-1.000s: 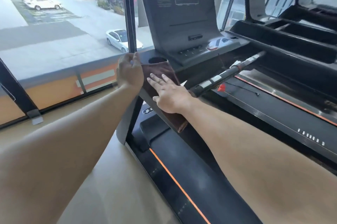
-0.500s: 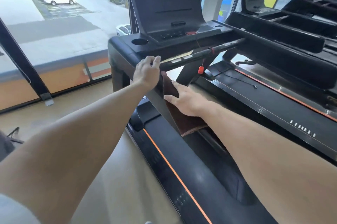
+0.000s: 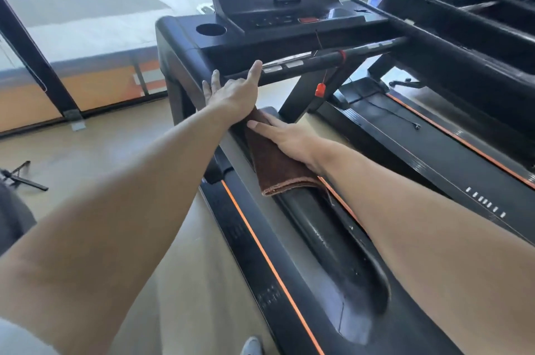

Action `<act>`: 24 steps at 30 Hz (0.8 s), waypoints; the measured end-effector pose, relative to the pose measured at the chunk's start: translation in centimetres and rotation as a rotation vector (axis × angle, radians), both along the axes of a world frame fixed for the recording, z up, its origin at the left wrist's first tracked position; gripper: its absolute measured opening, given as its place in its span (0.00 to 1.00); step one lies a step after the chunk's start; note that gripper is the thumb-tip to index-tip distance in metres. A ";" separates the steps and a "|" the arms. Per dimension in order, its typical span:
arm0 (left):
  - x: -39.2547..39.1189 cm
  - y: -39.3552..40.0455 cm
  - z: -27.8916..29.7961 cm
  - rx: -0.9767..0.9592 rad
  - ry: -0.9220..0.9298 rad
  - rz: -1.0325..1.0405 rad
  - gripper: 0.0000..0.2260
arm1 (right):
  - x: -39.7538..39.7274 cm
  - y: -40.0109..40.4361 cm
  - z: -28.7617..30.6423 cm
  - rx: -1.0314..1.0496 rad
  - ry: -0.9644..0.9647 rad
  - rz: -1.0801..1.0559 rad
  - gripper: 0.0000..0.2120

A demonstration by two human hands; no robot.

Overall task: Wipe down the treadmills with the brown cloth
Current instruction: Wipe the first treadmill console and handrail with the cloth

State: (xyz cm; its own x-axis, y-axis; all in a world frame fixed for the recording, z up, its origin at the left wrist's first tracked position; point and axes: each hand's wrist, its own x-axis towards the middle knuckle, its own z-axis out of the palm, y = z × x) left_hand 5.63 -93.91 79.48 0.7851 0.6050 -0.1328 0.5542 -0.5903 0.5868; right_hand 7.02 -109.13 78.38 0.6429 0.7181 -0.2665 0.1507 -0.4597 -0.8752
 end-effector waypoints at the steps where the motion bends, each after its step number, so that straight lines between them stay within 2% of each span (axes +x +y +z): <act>1: 0.2 0.1 -0.2 0.058 0.021 0.000 0.37 | 0.0 0.0 0.0 0.010 -0.001 0.014 0.21; 5: 0.5 0.8 -0.9 0.135 0.075 -0.016 0.40 | -0.2 0.1 0.1 0.046 0.027 0.015 0.17; 8: 0.5 0.8 -1.3 0.194 0.088 -0.023 0.40 | -0.3 0.3 -0.2 0.073 0.028 0.036 0.20; 16: 0.9 0.6 -1.8 0.300 0.163 -0.034 0.27 | 0.2 0.4 -1.9 0.137 0.041 0.078 0.24; 21: 0.8 0.0 -2.2 0.294 0.129 -0.018 0.10 | 0.3 -0.4 -3.3 0.191 0.049 0.109 0.25; 22: 0.4 -0.3 -2.0 0.306 0.145 -0.010 0.10 | -0.1 -0.9 -3.0 0.154 0.038 0.128 0.28; 24: 0.1 -0.5 -1.3 0.311 0.207 -0.016 0.17 | -0.8 -1.9 -1.9 0.071 0.015 0.156 0.33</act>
State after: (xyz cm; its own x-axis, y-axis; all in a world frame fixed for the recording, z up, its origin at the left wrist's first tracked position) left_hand 5.78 -94.42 78.23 0.7706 0.6291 -0.1016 0.6316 -0.7326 0.2539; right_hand 6.20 -111.01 76.44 0.5185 0.8262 -0.2204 0.2023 -0.3689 -0.9072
